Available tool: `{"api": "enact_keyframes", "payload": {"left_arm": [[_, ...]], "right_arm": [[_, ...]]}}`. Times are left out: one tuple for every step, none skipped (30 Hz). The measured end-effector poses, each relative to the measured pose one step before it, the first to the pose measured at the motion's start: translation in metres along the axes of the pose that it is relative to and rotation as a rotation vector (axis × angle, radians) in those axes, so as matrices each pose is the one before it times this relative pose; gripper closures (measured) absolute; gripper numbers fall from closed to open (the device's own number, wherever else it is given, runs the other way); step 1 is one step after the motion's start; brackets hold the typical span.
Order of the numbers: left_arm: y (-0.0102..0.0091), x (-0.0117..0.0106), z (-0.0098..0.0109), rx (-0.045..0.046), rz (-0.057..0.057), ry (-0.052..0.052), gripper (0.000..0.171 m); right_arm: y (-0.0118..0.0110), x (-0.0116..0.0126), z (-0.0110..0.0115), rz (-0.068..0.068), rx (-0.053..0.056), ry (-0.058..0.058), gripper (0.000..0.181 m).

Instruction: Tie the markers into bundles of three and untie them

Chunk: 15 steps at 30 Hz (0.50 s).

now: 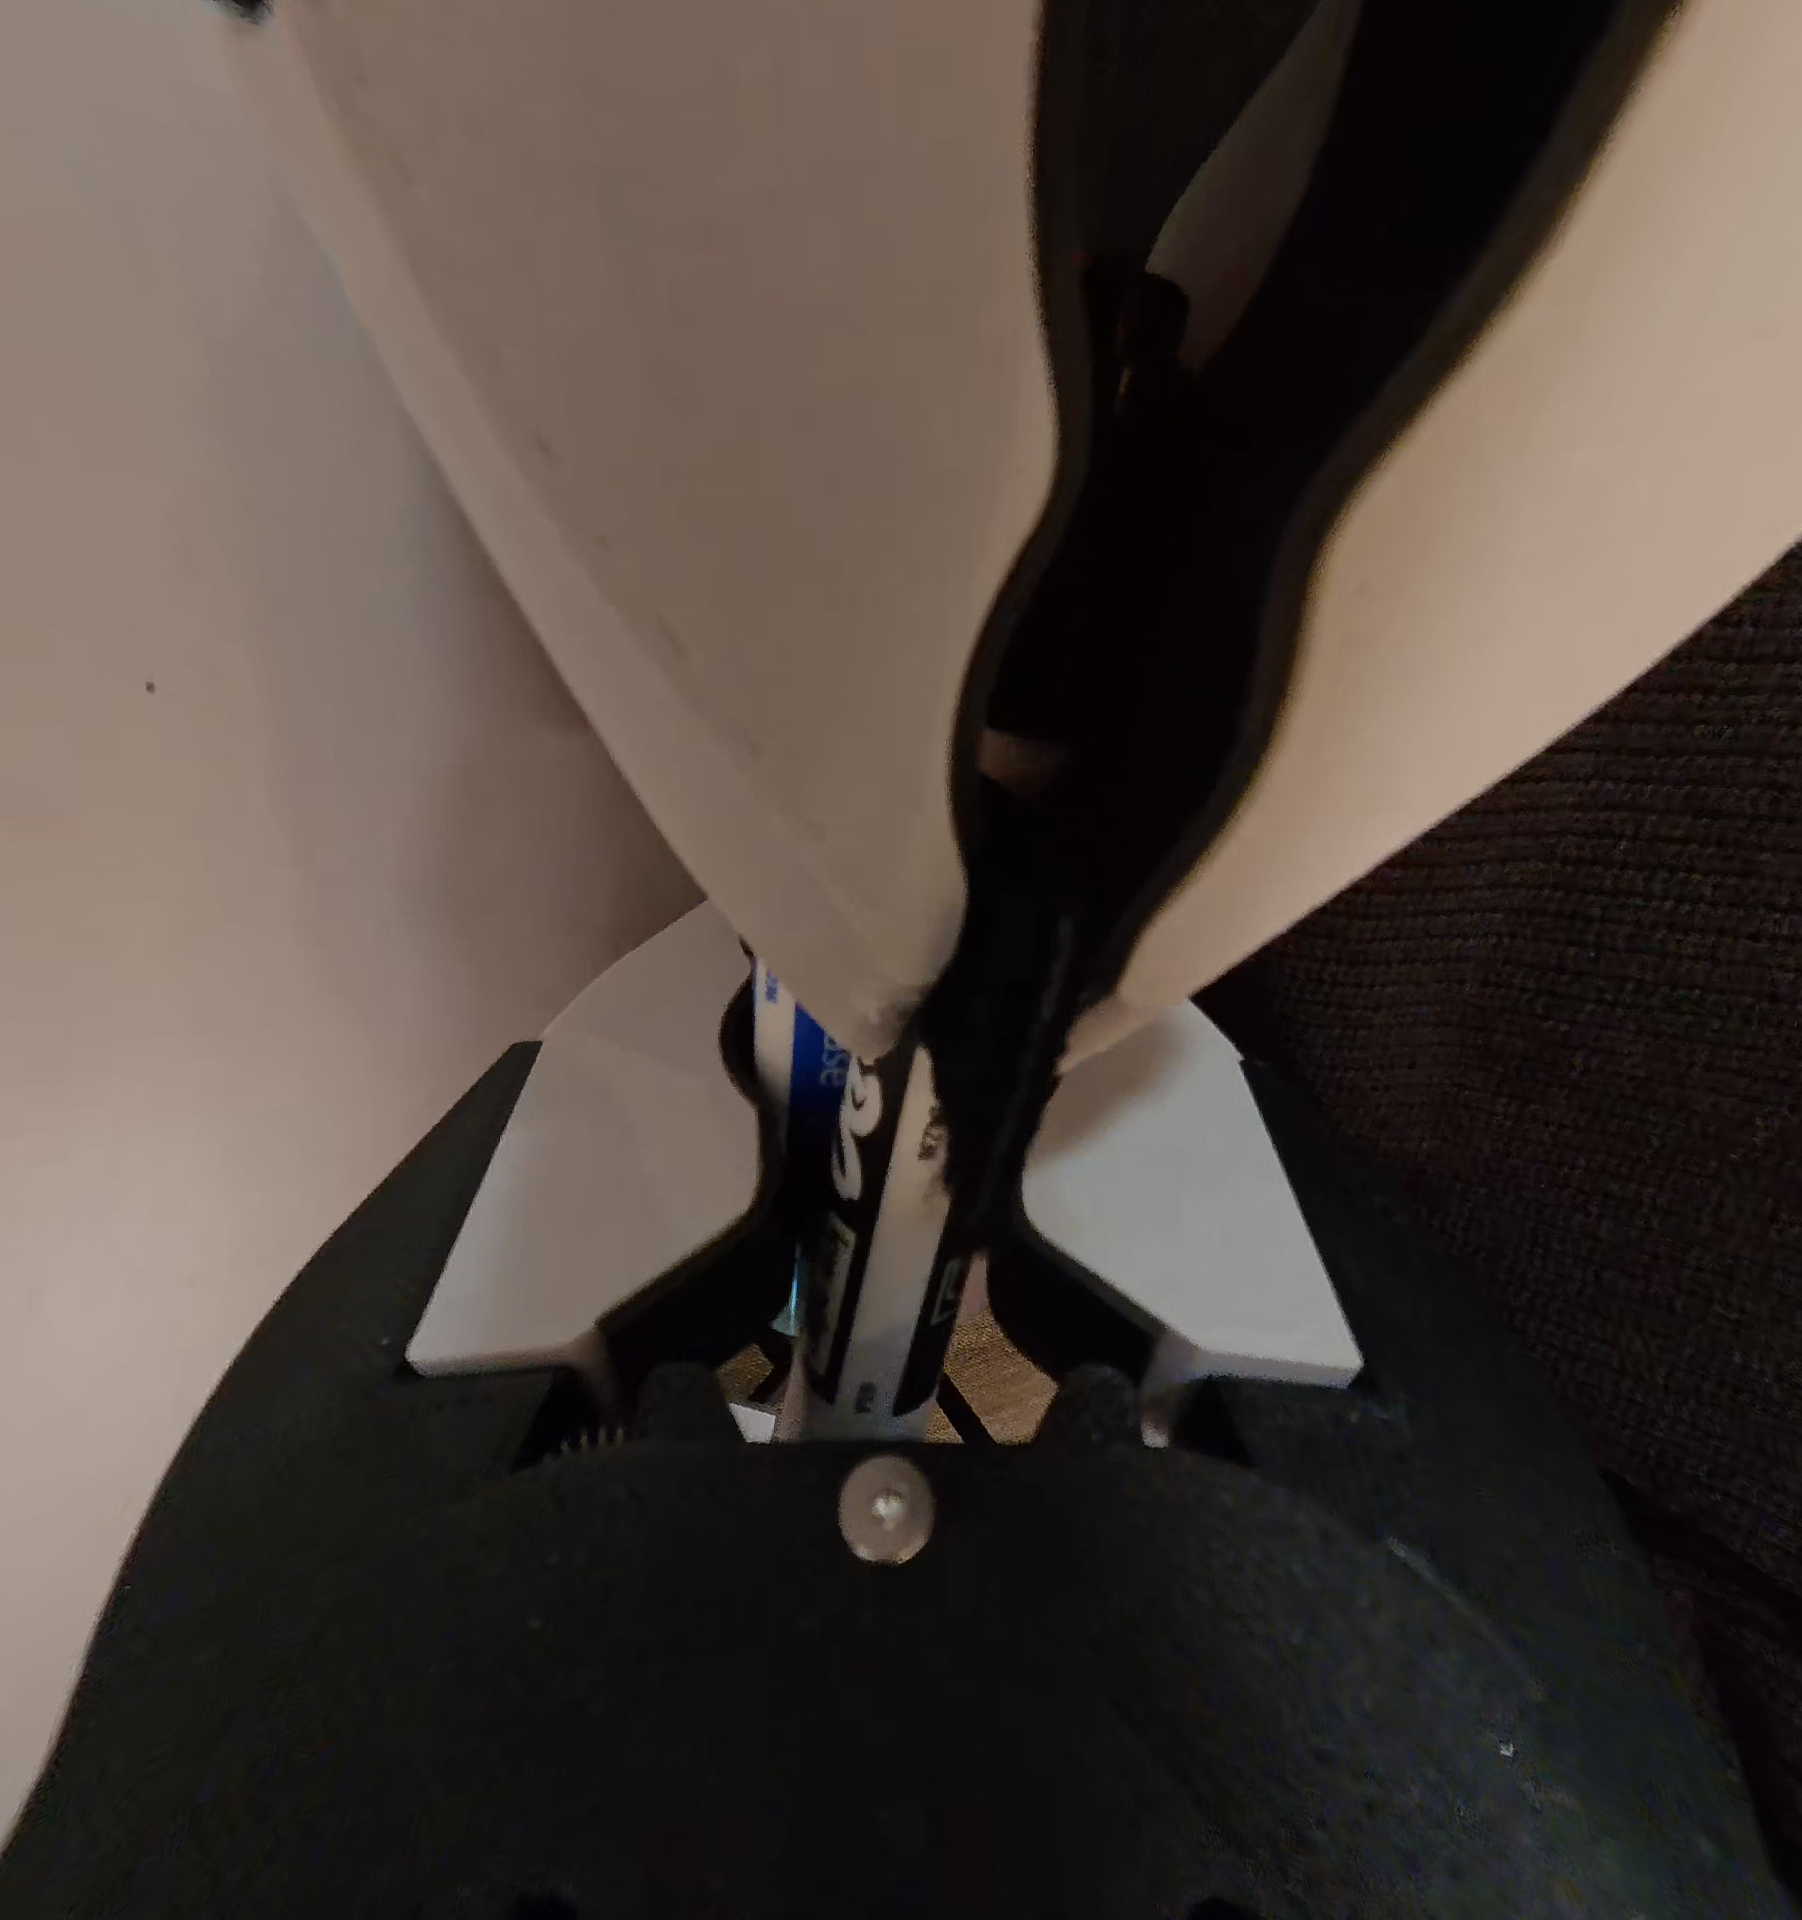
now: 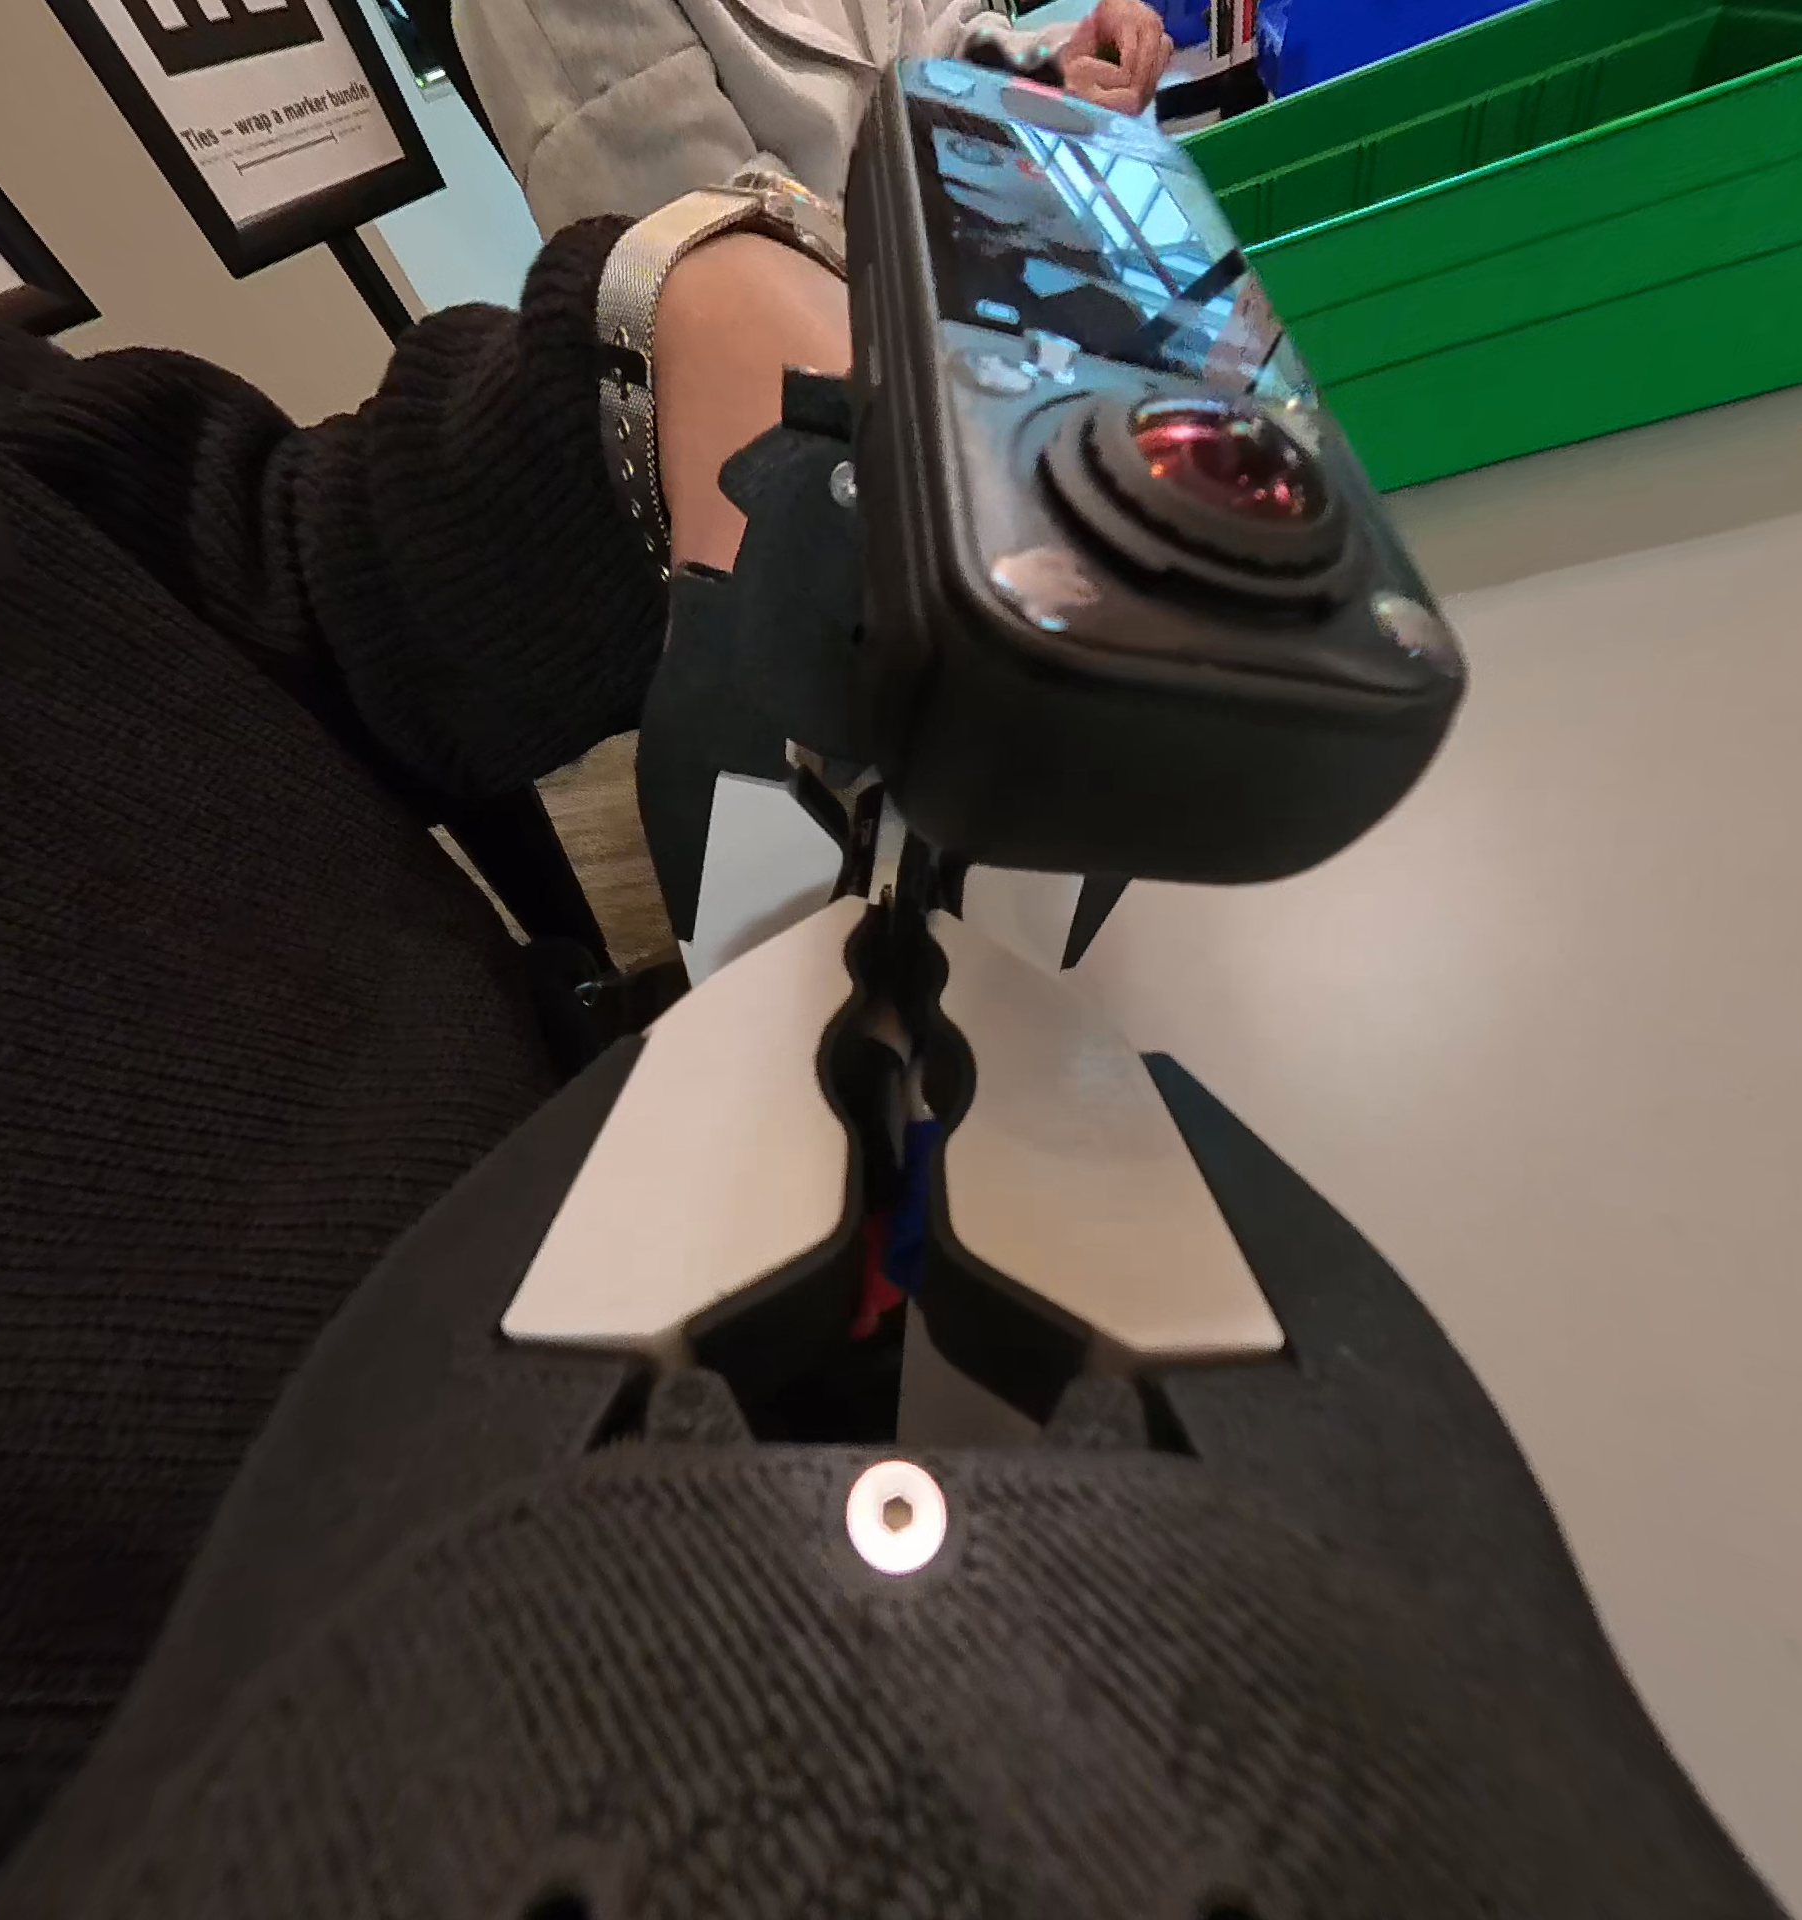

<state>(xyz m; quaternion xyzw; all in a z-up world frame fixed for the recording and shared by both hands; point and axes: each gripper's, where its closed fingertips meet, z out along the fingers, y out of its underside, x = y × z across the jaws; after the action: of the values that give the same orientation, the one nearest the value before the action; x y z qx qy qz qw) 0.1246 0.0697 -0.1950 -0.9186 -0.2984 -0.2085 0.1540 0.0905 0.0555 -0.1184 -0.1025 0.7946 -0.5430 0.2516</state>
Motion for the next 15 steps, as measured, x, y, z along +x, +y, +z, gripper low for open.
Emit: {"api": "enact_keyframes", "payload": {"left_arm": [[-0.00069, -0.00075, 0.00015, -0.00053, 0.0026, -0.0034, 0.126], [-0.00073, -0.00057, -0.0003, 0.00095, 0.0026, -0.0027, 0.125], [-0.00048, 0.00119, -0.00029, 0.00025, 0.0022, 0.0077, 0.125], [-0.00075, 0.00093, -0.00021, 0.00116, 0.0051, 0.0043, 0.125], [-0.00097, -0.00006, -0.00021, 0.00135, 0.0024, -0.0009, 0.125], [-0.00088, -0.00016, -0.00009, 0.00013, 0.0019, 0.0003, 0.125], [-0.00057, -0.00018, 0.00024, -0.0014, 0.0027, 0.0006, 0.125], [-0.00036, 0.00035, 0.00037, -0.00241, 0.0049, 0.0029, 0.124], [-0.00059, 0.00095, 0.0004, -0.00194, 0.004, 0.006, 0.124], [-0.00094, 0.00055, 0.00006, -0.00022, -0.001, 0.0053, 0.124], [-0.00096, 0.00007, -0.00008, 0.00072, -0.0018, 0.0052, 0.122], [-0.00121, 0.00031, 0.00002, 0.00293, -0.0003, 0.0069, 0.122], [-0.00131, -0.00051, -0.00024, 0.00422, 0.0019, 0.0, 0.123], [-0.00084, -0.00092, -0.00024, 0.00229, 0.0065, -0.0061, 0.124], [-0.00049, 0.00053, -0.00003, -0.00105, 0.0064, 0.0009, 0.124]], "right_arm": [[0.00041, 0.00038, -0.00056, -0.0097, -0.0037, 0.0098, 0.176], [-0.00005, 0.00027, -0.00051, -0.0113, -0.0006, 0.0115, 0.176], [-0.00004, -0.00049, -0.00047, -0.0142, -0.001, 0.0071, 0.177], [-0.00004, -0.00074, -0.00059, -0.0046, -0.0038, 0.0015, 0.177], [-0.00016, -0.00001, -0.00086, -0.0024, -0.003, 0.0018, 0.177], [0.00018, 0.00023, -0.00072, -0.0006, -0.0015, 0.0015, 0.177], [0.00023, 0.00012, -0.0007, -0.0015, -0.0001, 0.0029, 0.177], [0.00037, -0.00027, -0.00053, -0.0033, -0.0006, 0.0032, 0.177], [0.00034, -0.00064, -0.00057, -0.0048, -0.0017, 0.0013, 0.177], [0.00018, -0.00012, -0.00079, -0.0046, -0.0011, 0.0039, 0.177], [0.00027, 0.00029, -0.00074, -0.0019, -0.0001, 0.0049, 0.176], [0.00021, 0.00034, -0.00089, 0.0023, 0.0002, 0.0014, 0.177], [0.00012, 0.00062, -0.00093, -0.0009, 0.0018, 0.004, 0.177], [0.00007, 0.00045, -0.00092, -0.0022, 0.0022, 0.0056, 0.177], [-0.00003, -0.00021, -0.00076, 0.0006, 0.0014, 0.0012, 0.177]]}}
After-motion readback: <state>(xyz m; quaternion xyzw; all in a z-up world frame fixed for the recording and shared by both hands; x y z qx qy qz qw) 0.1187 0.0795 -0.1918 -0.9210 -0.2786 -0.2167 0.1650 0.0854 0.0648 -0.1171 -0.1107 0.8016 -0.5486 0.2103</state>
